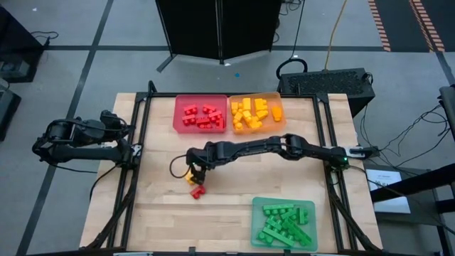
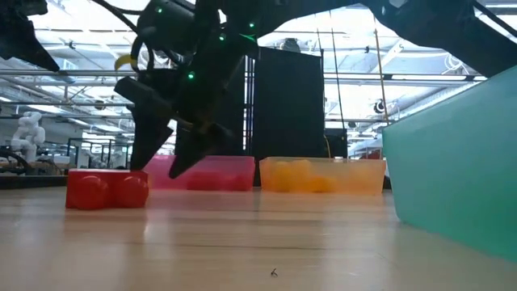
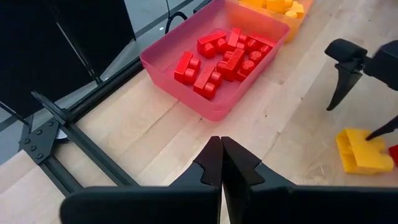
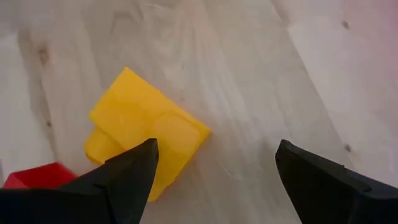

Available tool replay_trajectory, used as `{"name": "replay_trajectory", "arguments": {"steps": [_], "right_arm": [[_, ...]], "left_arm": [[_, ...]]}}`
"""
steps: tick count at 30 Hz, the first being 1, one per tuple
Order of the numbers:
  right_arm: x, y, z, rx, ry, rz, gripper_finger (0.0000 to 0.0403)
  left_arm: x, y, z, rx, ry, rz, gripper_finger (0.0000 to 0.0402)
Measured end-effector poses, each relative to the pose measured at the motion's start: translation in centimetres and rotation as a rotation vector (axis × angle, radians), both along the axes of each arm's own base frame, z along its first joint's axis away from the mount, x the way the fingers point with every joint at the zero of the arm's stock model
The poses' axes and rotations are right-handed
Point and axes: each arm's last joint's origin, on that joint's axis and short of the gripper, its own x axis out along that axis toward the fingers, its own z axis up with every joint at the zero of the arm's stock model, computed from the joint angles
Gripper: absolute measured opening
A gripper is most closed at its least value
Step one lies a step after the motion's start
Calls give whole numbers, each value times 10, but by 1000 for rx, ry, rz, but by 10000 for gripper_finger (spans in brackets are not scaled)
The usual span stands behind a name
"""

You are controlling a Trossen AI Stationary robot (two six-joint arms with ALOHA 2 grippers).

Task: Sort blocks
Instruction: Put the yellow game piece into the orange bin

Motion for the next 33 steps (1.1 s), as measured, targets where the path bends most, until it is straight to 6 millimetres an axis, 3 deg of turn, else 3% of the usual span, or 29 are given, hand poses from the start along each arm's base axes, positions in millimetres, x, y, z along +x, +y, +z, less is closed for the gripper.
{"name": "replay_trajectory", "arguments": {"steps": [5, 15, 23, 33], "right_arm": [[-1, -8, 5, -8, -6, 4, 318], [6, -7, 45, -115, -187, 217, 318], [8, 11, 45, -140, -224, 478, 318], [15, 2, 36, -197, -259, 588, 318]], "left_arm": [[0, 0, 0, 1, 0, 0, 2], [0, 0, 0, 9, 3, 0, 2], [0, 0, 0, 10, 4, 0, 2], [0, 0, 0, 9, 3, 1, 2]]}}
